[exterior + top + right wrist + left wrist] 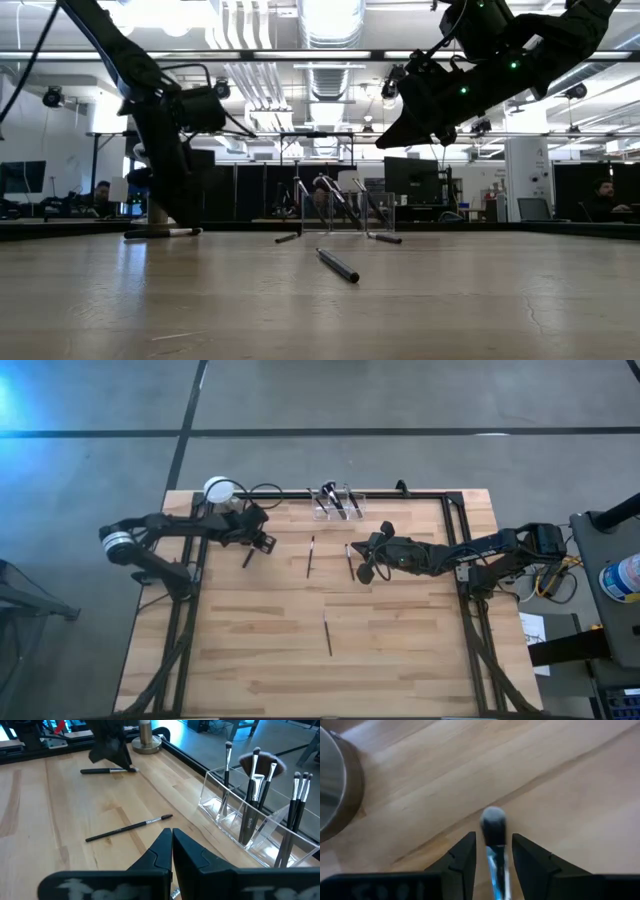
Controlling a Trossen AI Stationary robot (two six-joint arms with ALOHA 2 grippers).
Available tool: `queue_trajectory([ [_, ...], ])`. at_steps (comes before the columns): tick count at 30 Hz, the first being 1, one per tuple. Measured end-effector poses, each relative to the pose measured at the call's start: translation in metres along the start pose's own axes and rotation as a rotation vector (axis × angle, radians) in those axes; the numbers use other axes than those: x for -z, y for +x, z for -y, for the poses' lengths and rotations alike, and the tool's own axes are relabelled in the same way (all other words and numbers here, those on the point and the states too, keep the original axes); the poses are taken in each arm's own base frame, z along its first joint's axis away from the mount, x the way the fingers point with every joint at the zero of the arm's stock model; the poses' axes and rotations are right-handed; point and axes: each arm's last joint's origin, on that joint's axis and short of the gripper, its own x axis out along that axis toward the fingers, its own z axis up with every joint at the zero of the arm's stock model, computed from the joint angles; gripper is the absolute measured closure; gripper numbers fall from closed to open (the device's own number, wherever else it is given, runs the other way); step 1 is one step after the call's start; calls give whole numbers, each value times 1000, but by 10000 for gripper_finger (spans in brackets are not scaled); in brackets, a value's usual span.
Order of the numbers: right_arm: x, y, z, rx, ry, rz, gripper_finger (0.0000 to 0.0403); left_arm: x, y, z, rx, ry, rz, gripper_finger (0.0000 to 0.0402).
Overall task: Pick & Place Makeup Brushes
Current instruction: Put the black foundation brush into the transparent organizer
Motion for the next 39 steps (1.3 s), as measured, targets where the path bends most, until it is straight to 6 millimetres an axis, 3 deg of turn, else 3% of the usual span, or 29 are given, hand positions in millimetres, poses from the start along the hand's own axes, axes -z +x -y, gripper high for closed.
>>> queue_trajectory([
  [10,0,0,0,0,0,0,394,-1,17,2,-60,52,-8,290],
  [19,0,0,0,0,0,0,394,0,16,3,-6,90,-30,390],
  [30,5,-1,1,3,-18,-15,394,-5,-12,2,97,107,37,400],
  [39,24,-7,6,-52,-28,11,394,-9,-38,15,237,111,149,401],
])
